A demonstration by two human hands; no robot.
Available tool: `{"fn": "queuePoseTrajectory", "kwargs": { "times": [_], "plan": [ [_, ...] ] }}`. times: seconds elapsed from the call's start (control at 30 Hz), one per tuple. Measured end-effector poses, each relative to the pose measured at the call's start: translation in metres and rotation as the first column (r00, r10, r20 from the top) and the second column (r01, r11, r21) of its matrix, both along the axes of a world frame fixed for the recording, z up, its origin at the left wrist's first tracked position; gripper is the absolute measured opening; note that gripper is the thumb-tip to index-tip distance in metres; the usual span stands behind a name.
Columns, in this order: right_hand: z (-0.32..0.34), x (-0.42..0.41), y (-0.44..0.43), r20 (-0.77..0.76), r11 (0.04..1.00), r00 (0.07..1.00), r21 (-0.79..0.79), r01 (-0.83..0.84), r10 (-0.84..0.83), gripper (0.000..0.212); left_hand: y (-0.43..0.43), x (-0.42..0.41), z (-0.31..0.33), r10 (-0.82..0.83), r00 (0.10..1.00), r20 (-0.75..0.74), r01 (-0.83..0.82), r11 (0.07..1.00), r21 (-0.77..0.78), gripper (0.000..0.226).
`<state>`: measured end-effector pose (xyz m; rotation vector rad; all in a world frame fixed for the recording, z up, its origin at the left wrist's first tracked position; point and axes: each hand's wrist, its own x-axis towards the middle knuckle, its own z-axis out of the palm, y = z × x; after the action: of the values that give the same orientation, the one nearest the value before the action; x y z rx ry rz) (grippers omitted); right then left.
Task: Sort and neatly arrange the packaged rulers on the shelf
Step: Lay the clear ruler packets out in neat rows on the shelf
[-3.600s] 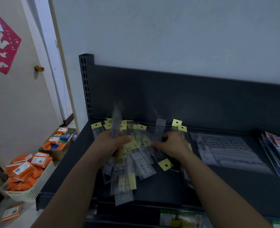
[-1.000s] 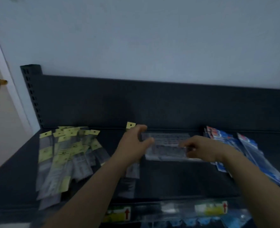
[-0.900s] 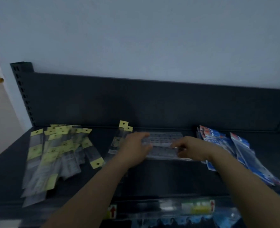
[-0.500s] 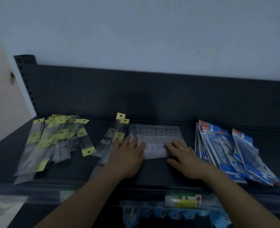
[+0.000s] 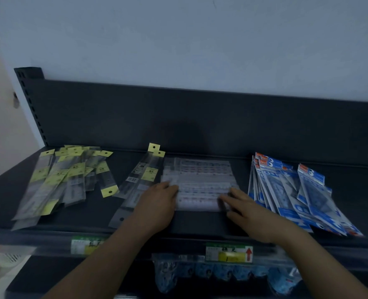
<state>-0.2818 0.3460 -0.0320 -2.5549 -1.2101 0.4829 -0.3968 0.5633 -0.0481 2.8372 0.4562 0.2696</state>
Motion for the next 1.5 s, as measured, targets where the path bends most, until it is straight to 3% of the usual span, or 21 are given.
{"fn": "queuePoseTrajectory", "kwargs": {
  "times": [0.17, 0.33, 0.43, 0.6, 0.73, 0.87, 0.97, 1.1, 1.23, 1.37, 1.5],
  "plan": [
    [0.002, 0.000, -0.004, 0.031, 1.000, 0.999, 0.023, 0.012, -0.013, 0.052, 0.001, -0.001, 0.000, -0.037, 0.997, 0.065, 0.040, 0.998, -0.039, 0.037],
    [-0.005, 0.009, 0.016, 0.205, 0.996, 0.978, 0.088, 0.025, -0.043, 0.049, -0.004, 0.005, -0.003, -0.010, 0.994, 0.105, -0.001, 0.995, 0.102, 0.032],
    [-0.009, 0.010, 0.018, 0.268, 0.997, 0.962, 0.069, 0.025, -0.042, 0.047, -0.006, 0.008, -0.007, -0.042, 0.997, 0.063, 0.038, 0.998, 0.051, 0.032],
    [-0.015, 0.012, 0.012, 0.335, 0.990, 0.935, 0.122, 0.077, -0.114, 0.051, -0.007, 0.005, -0.002, -0.020, 0.993, 0.117, 0.025, 0.999, -0.048, 0.037],
    [-0.013, 0.007, 0.013, 0.219, 0.977, 0.962, 0.173, 0.125, -0.162, 0.054, -0.007, 0.004, 0.000, 0.048, 0.994, 0.095, -0.032, 0.987, -0.158, 0.054],
    [-0.013, 0.003, 0.015, 0.165, 0.962, 0.961, 0.199, 0.186, -0.220, 0.056, -0.007, 0.007, 0.001, 0.071, 0.995, 0.075, -0.056, 0.981, -0.184, 0.048],
    [-0.012, 0.001, 0.014, 0.165, 0.955, 0.958, 0.222, 0.195, -0.234, 0.055, -0.007, 0.009, 0.002, 0.065, 0.995, 0.072, -0.048, 0.977, -0.209, 0.036],
    [-0.010, -0.002, 0.014, 0.184, 0.962, 0.960, 0.210, 0.173, -0.212, 0.053, -0.007, 0.009, -0.003, 0.073, 0.990, 0.119, -0.052, 0.985, -0.167, 0.049],
    [-0.007, -0.002, 0.015, 0.239, 0.957, 0.945, 0.241, 0.164, -0.222, 0.050, -0.006, 0.006, 0.000, 0.065, 0.983, 0.172, -0.047, 0.993, -0.109, 0.045],
    [0.002, -0.001, 0.028, 0.307, 0.963, 0.931, 0.238, 0.128, -0.199, 0.057, 0.013, -0.001, 0.015, 0.153, 0.964, 0.218, -0.147, 0.988, -0.041, 0.037],
    [0.008, -0.005, 0.059, 0.317, 0.972, 0.936, 0.221, 0.084, -0.153, 0.059, 0.058, -0.004, 0.027, 0.347, 0.934, 0.085, -0.349, 0.937, 0.008, 0.036]
  ]
}}
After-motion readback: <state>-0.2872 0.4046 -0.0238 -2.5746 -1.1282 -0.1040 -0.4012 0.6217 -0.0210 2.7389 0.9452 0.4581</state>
